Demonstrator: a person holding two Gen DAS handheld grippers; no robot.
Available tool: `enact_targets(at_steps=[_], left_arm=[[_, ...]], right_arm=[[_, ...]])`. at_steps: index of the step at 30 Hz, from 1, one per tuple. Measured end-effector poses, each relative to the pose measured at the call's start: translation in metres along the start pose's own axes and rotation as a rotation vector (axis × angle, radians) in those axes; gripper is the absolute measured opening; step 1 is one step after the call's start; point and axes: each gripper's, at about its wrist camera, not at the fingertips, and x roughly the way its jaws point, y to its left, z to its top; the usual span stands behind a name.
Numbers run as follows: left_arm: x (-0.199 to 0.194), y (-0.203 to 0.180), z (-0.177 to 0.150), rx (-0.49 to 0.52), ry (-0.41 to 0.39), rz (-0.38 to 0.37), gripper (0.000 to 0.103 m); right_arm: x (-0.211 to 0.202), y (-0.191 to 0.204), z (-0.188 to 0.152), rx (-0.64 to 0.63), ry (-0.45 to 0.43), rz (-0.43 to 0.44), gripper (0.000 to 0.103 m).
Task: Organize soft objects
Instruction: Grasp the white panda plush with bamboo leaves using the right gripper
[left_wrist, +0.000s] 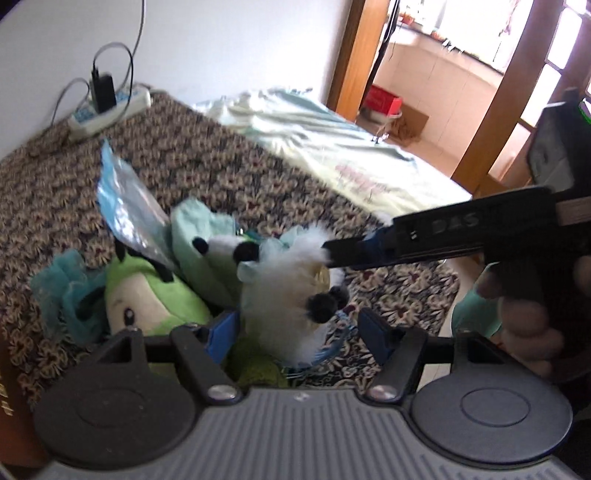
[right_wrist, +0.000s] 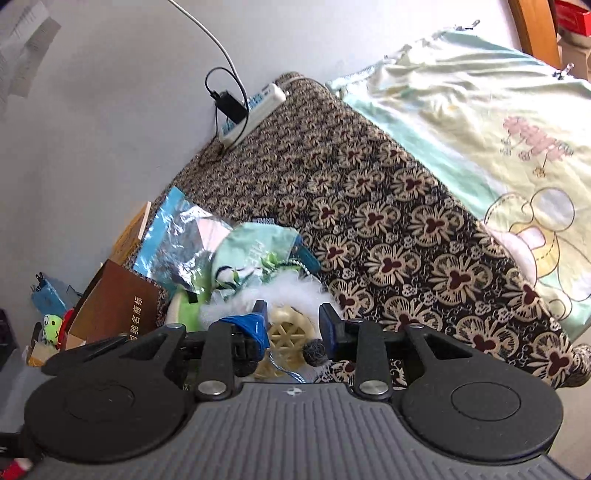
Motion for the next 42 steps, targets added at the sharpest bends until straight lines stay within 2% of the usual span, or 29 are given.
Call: enact_targets(at_steps=[7, 11, 14, 16, 21, 26, 30, 33, 37, 42], left_arm=[[0.007, 0.002, 0.006, 0.011, -0.013, 0.011, 0.070], [0.001, 0.011, 0.010, -0.052, -0.007, -0.087, 0.070], [-0.004, 0.020, 0.016, -0.111, -0.010, -0.162, 0.073], [-0.003, 0.025, 0.020, -0.142, -0.009, -0.194, 0.074], [0.012, 0.039, 0.024, -0.206, 0.018, -0.204, 0.077], [0.011, 0.040, 0.023, -0.207, 0.013, -0.242, 0.077], [0.004, 0.025, 0.016, -0.149, -0.023, -0.205, 0.076], [-0.005, 0.013, 0.015, -0.117, -0.055, -0.192, 0.076], [-0.026, -0.006, 0.014, -0.019, -0.118, -0.147, 0.076], [-0.057, -0.014, 0.015, 0.016, -0.222, -0.167, 0.076]], right_arm=[[0.001, -0.010, 0.014, 0.071, -0.017, 0.043, 0.017], [0.009, -0.016, 0.028, 0.110, -0.017, 0.068, 0.018], [0.028, -0.023, 0.038, 0.151, 0.034, 0.066, 0.018], [0.040, -0.028, 0.040, 0.187, 0.105, 0.092, 0.018], [0.046, -0.033, 0.032, 0.242, 0.210, 0.200, 0.018], [0.036, -0.025, 0.027, 0.157, 0.231, 0.223, 0.019], [0.028, -0.021, 0.019, 0.134, 0.224, 0.228, 0.019], [0.020, -0.013, 0.014, 0.088, 0.194, 0.215, 0.020], [0.002, 0.013, 0.009, -0.057, 0.135, 0.189, 0.020], [-0.017, 0.035, 0.011, -0.130, 0.053, 0.206, 0.019]])
